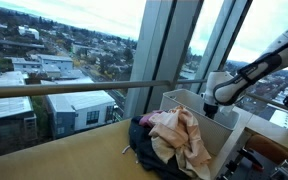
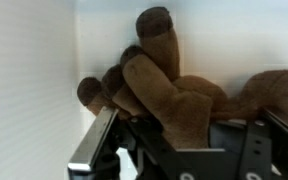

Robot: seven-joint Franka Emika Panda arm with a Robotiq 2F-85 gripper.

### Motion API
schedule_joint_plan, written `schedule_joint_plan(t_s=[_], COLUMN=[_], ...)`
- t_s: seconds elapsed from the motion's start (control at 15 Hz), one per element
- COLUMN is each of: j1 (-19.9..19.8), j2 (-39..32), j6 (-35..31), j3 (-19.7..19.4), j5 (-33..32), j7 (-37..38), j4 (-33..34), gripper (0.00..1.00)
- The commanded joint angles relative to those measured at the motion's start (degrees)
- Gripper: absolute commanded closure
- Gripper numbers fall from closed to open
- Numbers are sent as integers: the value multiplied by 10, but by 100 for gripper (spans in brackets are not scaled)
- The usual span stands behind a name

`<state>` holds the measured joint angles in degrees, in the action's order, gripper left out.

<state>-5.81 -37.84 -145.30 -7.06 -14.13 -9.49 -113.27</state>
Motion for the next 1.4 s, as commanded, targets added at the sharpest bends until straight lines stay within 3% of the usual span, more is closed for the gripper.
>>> schedule_joint_plan(t_s=[0.0, 0.53, 0.93, 1.33], j1=[-14, -6, 14, 108], j2=[-3, 104, 245, 332], j6=[16, 19, 35, 44], j3=[14, 41, 85, 145], j5=[15, 22, 51, 36], j7=[-18, -30, -51, -15], j4=[12, -28, -61, -100], gripper=[100, 100, 100, 100])
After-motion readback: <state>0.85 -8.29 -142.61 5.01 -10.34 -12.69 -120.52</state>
